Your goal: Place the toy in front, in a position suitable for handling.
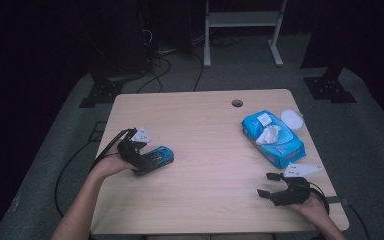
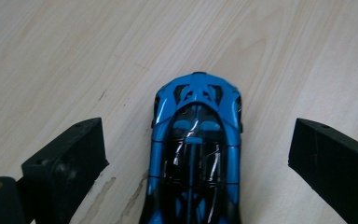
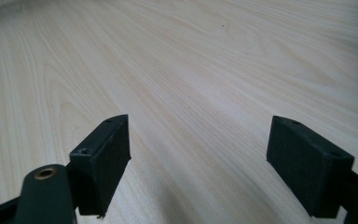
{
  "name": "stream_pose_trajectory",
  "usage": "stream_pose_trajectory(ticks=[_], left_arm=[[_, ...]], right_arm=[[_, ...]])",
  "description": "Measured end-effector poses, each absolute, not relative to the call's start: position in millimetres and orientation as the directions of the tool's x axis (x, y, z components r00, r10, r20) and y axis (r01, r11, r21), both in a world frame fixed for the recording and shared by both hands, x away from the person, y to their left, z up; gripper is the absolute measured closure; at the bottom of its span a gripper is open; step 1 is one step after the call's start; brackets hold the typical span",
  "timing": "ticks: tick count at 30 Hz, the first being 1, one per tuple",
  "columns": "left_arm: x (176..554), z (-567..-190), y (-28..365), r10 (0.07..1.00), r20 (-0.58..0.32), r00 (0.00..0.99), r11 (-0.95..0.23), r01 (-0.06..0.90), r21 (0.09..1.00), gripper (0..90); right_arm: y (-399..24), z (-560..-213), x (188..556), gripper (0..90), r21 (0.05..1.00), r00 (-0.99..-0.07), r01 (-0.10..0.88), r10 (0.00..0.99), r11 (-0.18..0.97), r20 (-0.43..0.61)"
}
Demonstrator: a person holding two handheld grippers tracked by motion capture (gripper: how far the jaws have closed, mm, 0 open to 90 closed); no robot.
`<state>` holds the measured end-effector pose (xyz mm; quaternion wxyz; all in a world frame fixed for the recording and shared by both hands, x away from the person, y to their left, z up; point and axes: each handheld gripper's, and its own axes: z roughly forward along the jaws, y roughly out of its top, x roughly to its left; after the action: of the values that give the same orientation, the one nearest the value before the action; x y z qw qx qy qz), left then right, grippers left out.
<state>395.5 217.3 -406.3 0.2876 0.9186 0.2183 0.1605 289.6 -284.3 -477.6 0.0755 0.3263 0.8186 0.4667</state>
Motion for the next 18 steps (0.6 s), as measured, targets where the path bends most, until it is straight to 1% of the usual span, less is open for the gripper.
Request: stream_pose_trajectory(ticks=[1, 7, 16, 18], left_arm=[[399, -407, 218, 0.491, 0.168, 0.855, -0.743, 0.31, 0.593, 4.7], [412, -422, 214, 0.477, 0.149, 0.866, -0.789, 0.347, 0.508, 4.8], [420, -442, 212, 0.476, 0.14, 0.868, -0.815, 0.376, 0.44, 5.6], [420, -445, 212, 0.474, 0.128, 0.871, -0.818, 0.382, 0.43, 7.9]], right_arm=[[-284, -478, 290, 20.6, 0.813, -0.777, 0.463, 0.603, 0.354, 0.18], [-283, -479, 290, 19.8, 0.809, -0.778, 0.466, 0.601, 0.357, 0.183], [-284, -479, 290, 19.8, 0.811, -0.78, 0.466, 0.597, 0.355, 0.187], [-284, -480, 290, 19.8, 0.812, -0.78, 0.465, 0.597, 0.353, 0.187]])
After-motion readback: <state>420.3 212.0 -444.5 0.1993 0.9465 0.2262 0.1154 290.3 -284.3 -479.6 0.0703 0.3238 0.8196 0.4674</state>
